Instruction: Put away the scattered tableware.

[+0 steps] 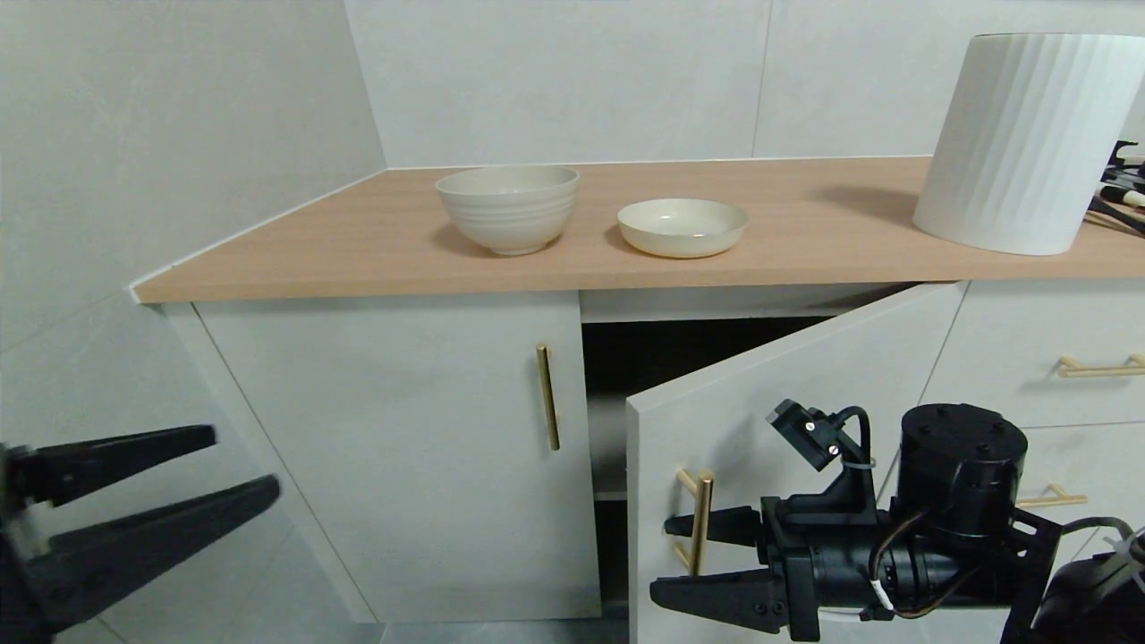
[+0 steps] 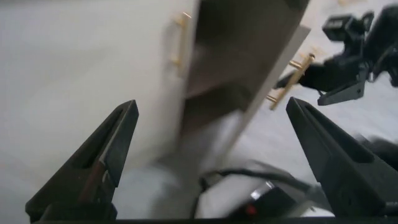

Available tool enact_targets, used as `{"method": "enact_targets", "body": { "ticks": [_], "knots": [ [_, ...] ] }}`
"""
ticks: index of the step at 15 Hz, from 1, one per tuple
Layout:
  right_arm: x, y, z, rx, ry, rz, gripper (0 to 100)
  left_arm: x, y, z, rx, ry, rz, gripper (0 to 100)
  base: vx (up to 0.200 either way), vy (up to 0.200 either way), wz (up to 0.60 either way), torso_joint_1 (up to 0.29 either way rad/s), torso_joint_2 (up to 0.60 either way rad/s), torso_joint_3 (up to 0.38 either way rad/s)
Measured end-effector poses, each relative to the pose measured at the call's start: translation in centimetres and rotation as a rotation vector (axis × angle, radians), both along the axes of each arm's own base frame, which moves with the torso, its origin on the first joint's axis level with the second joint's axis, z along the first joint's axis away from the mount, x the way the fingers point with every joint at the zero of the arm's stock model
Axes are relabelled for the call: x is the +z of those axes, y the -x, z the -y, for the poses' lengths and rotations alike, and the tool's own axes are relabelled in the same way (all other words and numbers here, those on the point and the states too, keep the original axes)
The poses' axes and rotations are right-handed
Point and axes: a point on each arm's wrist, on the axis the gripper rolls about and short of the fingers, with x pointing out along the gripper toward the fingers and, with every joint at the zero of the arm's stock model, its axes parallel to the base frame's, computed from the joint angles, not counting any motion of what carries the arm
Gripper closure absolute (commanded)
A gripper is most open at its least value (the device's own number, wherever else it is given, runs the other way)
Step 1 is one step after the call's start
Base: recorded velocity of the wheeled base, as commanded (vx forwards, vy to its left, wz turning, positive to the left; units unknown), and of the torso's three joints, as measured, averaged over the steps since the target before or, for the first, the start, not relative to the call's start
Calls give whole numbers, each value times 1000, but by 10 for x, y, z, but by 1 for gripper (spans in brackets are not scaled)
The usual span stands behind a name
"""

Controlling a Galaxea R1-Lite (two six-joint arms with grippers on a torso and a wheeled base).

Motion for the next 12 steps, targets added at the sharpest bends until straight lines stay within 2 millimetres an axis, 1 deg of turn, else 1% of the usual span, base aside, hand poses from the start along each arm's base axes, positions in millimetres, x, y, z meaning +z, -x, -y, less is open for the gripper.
{"method": "enact_targets", "body": {
  "ticks": [2, 3, 4, 7, 10, 11, 12],
  "knots": [
    [0, 0, 0, 0, 0, 0, 0, -16, -43, 19, -97, 2, -47, 0, 0, 0, 0, 0, 0, 0],
    [0, 0, 0, 0, 0, 1, 0, -24, -59, 30, -145, 9, -53, 0, 0, 0, 0, 0, 0, 0],
    [-1, 0, 0, 0, 1, 0, 0, -33, -72, 45, -200, 24, -65, 0, 0, 0, 0, 0, 0, 0],
    [-1, 0, 0, -1, 2, 0, 0, -60, -92, 79, -298, 47, -154, 0, 0, 0, 0, 0, 0, 0],
    [-2, 1, 1, 0, 4, -2, 0, -82, -114, 103, -315, 85, -162, 0, 0, 0, 0, 0, 0, 0],
    [-2, 1, 1, 0, 5, -2, 0, -89, -121, 110, -294, 107, -161, 100, 0, 0, 0, 0, 0, 0],
    [-2, 1, 1, 0, 5, -2, 0, -94, -127, 117, -265, 127, -154, 100, 0, 0, 0, 0, 0, 0]
  ]
}}
